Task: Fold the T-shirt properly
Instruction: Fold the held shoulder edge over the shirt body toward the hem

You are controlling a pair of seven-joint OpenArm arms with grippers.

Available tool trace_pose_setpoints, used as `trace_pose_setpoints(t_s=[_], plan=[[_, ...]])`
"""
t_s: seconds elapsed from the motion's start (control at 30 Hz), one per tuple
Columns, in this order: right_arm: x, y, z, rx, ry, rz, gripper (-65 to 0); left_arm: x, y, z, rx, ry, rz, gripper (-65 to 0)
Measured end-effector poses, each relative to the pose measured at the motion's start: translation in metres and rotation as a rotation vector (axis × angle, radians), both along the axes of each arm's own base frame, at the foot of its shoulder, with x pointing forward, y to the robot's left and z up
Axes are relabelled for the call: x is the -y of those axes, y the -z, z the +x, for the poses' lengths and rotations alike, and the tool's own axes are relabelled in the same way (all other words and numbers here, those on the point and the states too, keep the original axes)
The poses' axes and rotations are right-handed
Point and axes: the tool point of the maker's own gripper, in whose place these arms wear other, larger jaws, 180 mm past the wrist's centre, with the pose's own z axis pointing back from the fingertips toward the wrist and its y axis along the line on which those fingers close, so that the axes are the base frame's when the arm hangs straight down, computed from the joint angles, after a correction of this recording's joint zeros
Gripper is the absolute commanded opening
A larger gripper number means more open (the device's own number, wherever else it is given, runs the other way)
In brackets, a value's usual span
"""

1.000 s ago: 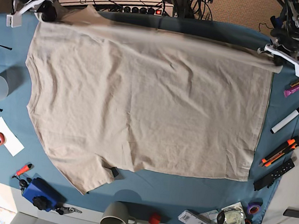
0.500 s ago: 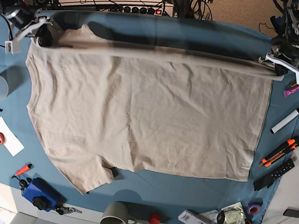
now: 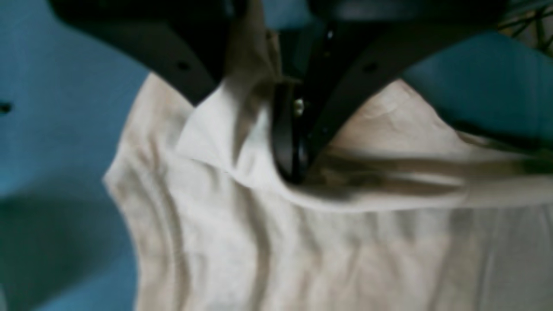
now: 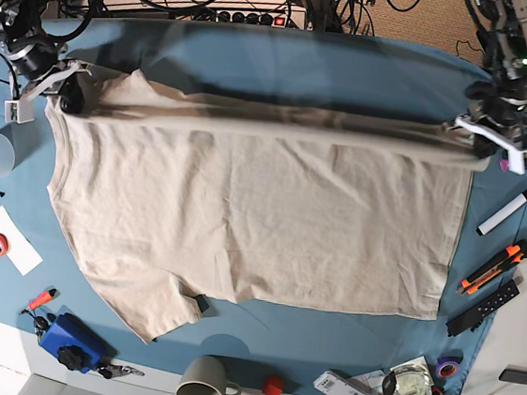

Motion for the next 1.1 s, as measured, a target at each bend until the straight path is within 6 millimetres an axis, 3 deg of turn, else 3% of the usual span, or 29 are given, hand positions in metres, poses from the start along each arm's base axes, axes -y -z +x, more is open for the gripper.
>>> trace_pose_setpoints(t_s=[0.2,0.33,0.5,0.67,0.77,0.93,1.1], plan=[[0.006,-0.004,0.008,0.027,0.013,-0.035,-65.0,0.011,-0.010,0.024,0.035,0.045,0.063,-65.0],[0.006,-0.009,0.015,0.049,0.015,-0.039,-65.0,0.007,-0.017,0.034,0.055,0.046,0.089,-65.0],[0.009,-0.007,0.015,0.050,0.022,-0.043,-65.0,-0.005,0.003,0.038,0.002,0.059,0.092,-65.0],[0.012,0.014,0.022,-0.002,0.016,0.008,-65.0,-0.016,0.010,0.056,-0.005,0.060,0.090,-65.0],[0.011,0.014,0.036,0.014,0.020,0.035,-65.0,-0.018,0.015,0.061,-0.016,0.056,0.083,-65.0],[0.015,0.020,0.054,0.019,0.046,0.064,-65.0,-0.016,0.004,0.074,0.024,0.057,0.069,-65.0],[0.002,0.038,0.071,-0.025,0.015,0.088,-65.0,-0.015,0.005,0.082,0.031,0.062,0.051,-65.0]])
